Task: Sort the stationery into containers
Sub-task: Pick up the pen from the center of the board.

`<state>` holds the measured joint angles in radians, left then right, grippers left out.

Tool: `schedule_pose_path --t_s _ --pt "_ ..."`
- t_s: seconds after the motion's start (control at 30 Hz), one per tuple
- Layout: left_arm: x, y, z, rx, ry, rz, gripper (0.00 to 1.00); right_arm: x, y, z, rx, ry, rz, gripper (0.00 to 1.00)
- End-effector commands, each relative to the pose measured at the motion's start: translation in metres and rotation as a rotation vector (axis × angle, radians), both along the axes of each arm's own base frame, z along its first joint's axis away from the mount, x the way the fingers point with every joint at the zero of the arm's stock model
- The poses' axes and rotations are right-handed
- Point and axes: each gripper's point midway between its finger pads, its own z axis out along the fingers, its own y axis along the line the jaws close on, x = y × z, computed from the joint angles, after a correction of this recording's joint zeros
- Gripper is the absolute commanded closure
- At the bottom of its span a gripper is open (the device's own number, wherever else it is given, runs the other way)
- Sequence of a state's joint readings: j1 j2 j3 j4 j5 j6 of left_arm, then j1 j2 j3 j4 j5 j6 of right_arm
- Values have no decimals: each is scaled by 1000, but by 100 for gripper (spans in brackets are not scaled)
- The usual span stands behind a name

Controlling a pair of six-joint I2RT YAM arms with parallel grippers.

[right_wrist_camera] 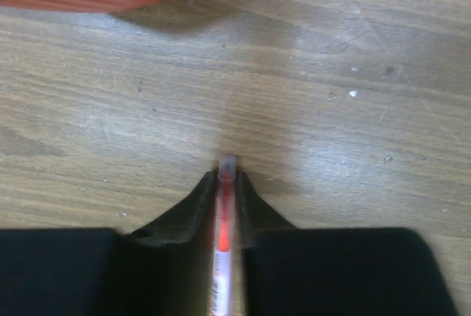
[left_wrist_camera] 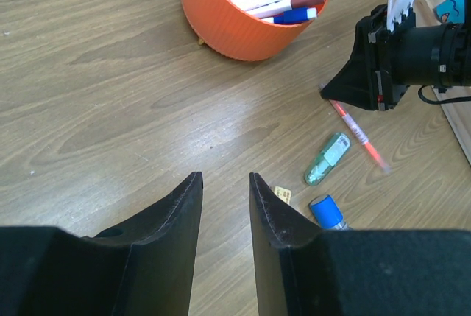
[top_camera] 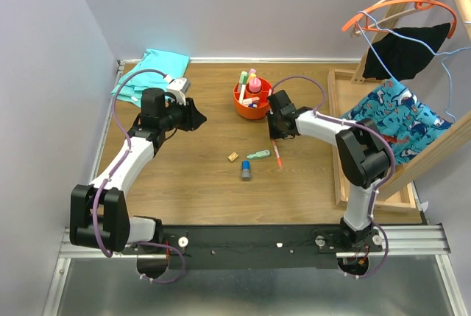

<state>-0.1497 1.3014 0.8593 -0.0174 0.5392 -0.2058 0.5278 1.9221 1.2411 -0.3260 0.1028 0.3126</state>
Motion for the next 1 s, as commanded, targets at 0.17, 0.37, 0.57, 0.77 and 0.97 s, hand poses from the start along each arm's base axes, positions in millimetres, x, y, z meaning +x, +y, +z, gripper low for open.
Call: schedule_pose_path --t_s 0.17,0.37,0.57,0.77,0.97 --pt "6 2 2 -15 -17 12 59 -20 2 32 8 -31 79 93" --pt "13 3 6 -30 -13 16 59 -20 20 89 109 -143 226 99" --pt "20 5 5 -31 2 15 59 -9 71 173 292 -367 510 99" --pt "25 5 0 0 23 2 59 17 102 263 429 -798 602 99" --pt "30 7 -6 44 63 -19 59 51 119 304 455 -1080 581 99"
